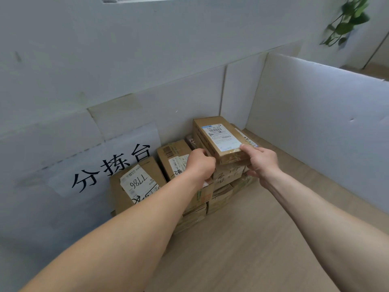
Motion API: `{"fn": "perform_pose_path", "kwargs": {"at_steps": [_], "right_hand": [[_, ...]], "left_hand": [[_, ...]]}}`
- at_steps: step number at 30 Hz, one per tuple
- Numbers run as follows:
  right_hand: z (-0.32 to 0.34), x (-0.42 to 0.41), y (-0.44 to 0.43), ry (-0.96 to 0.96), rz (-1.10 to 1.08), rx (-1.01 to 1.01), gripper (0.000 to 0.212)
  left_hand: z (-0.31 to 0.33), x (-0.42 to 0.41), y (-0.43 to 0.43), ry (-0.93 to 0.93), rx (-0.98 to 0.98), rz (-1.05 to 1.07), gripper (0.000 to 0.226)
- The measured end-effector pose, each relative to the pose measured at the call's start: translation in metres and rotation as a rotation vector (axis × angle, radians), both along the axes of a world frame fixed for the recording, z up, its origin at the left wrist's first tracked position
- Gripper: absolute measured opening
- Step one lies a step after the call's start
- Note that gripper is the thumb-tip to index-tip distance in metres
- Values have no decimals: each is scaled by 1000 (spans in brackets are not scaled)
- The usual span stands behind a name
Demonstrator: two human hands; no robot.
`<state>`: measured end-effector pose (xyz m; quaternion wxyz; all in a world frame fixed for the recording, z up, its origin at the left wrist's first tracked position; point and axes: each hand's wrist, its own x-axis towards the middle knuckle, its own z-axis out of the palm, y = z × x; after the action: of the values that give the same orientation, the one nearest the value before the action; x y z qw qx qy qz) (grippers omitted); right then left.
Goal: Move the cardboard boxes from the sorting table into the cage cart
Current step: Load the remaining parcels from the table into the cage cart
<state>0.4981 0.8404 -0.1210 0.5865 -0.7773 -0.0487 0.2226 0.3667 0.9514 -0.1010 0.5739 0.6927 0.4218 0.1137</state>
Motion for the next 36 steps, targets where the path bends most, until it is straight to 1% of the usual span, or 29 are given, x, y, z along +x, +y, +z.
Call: {"fn": "perform_pose_path", "kwargs": {"at_steps": [6, 8, 10, 11, 13, 14, 18, 21, 22, 24, 26, 28, 30, 34, 36], "right_hand": [[3, -5, 0, 33, -5, 71, 24], [2, -10, -1, 46, -6, 92, 26], [0, -17, -2, 55, 3, 113, 25], [-1, -21, -2, 55, 4, 122, 25], [-2, -30, -3, 63, -2, 132, 23], [-3, -34, -4, 70, 0, 137, 22], [-7, -55, -6, 96, 28, 150, 17], [-7, -67, -7, 104, 66, 127, 20], [-6, -72, -7, 109, 82, 107, 23], [-3, -81, -8, 100, 110, 56, 35], [0, -90, -11, 38, 133, -33, 44], [3, -97, -15, -56, 153, -133, 38], [4, -104, -18, -111, 175, -173, 30], [5, -117, -18, -96, 192, -93, 24], [7, -123, -18, -57, 192, -35, 22]], "left_hand": [[2, -4, 0, -69, -99, 154, 9], [3, -9, 1, -90, -140, 185, 10], [1, -14, 5, -97, -174, 199, 26], [2, -17, 5, -106, -198, 200, 27], [4, -26, 7, -128, -251, 191, 21], [4, -30, 8, -138, -273, 180, 26], [4, -49, 10, -179, -307, 162, 65], [7, -63, 8, -187, -306, 161, 81], [7, -68, 8, -188, -298, 163, 83], [7, -77, 7, -193, -284, 173, 83], [5, -86, 6, -193, -269, 183, 81], [3, -96, 5, -181, -252, 184, 79], [2, -105, 4, -180, -256, 187, 79], [1, -117, -2, -179, -249, 199, 80], [0, -121, -5, -178, -226, 196, 81]]}}
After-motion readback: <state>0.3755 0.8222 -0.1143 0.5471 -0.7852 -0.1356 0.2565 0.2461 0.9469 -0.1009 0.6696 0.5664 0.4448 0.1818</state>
